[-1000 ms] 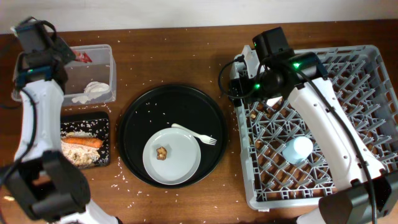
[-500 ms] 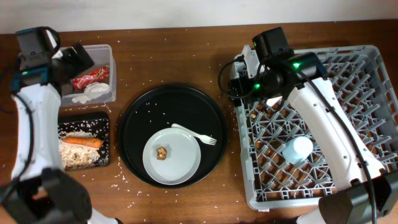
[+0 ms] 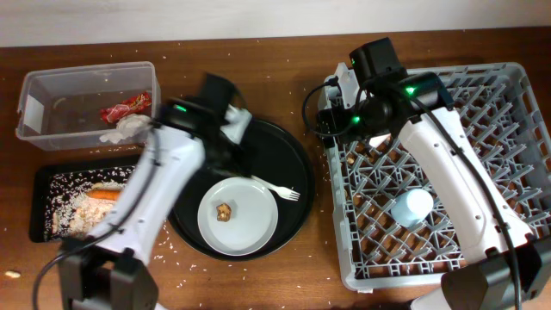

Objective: Sort waste into correct bins and load items into the dishwasher rack
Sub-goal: 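Grasp the rim of the white plate with the left gripper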

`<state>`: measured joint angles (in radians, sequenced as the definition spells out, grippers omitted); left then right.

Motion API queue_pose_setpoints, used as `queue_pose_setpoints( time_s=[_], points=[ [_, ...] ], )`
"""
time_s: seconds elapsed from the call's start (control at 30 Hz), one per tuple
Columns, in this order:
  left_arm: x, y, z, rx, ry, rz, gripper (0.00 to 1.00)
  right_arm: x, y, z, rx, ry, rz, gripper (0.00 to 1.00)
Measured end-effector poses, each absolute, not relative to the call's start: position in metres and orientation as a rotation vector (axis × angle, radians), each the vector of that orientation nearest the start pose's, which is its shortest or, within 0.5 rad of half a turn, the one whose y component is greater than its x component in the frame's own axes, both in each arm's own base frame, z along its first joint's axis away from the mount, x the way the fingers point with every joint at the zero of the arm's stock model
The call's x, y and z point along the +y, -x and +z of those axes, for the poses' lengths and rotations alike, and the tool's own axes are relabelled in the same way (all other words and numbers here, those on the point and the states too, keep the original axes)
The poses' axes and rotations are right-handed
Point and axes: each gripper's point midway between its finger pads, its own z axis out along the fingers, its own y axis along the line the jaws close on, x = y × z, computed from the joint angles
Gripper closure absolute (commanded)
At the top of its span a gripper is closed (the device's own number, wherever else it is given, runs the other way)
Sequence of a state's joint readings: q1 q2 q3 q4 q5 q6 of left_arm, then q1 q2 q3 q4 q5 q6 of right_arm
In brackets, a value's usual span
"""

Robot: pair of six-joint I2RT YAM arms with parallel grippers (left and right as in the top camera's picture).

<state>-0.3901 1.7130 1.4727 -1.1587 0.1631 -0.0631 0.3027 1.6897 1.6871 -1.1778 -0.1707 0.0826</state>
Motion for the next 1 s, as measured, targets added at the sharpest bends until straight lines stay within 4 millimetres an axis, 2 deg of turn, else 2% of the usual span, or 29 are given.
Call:
queue_pose_setpoints(
  time_s=[0.17, 0.23, 0.33, 0.4, 0.53, 0.73, 0.8, 0.87, 1.0],
  points=[
    [-0.194, -0.271, 0.087, 2.993, -0.717, -0.262, 0.19, 0.144, -0.363, 0.21, 2.751, 0.351, 0.337, 0.09],
    [-0.207, -0.256, 0.078, 2.992, -0.783, -0.256, 0.2, 0.144, -0.363, 0.21, 2.75, 0.351, 0.337, 0.09],
    [-0.227, -0.251, 0.07, 2.918, -0.866, -0.232, 0.2, 0.144, -0.363, 0.21, 2.751, 0.351, 0.338, 0.09],
    [-0.228, -0.242, 0.061, 2.901, -0.923, -0.151, 0.21, 0.143, -0.361, 0.209, 2.758, 0.351, 0.337, 0.09],
    [-0.221, -0.246, 0.046, 2.866, -0.912, -0.074, 0.25, 0.143, -0.359, 0.208, 2.768, 0.351, 0.335, 0.09],
    [-0.206, -0.244, 0.021, 2.856, -0.898, 0.006, 0.36, 0.143, -0.36, 0.209, 2.764, 0.351, 0.336, 0.1],
    [-0.204, -0.243, 0.019, 2.856, -0.897, 0.018, 0.46, 0.144, -0.362, 0.21, 2.752, 0.351, 0.337, 0.1],
    [-0.202, -0.243, 0.018, 2.854, -0.896, 0.033, 0.62, 0.144, -0.364, 0.211, 2.742, 0.351, 0.337, 0.1],
    [-0.199, -0.245, 0.018, 2.849, -0.887, 0.06, 0.78, 0.143, -0.368, 0.212, 2.728, 0.346, 0.321, 0.1]
  ],
)
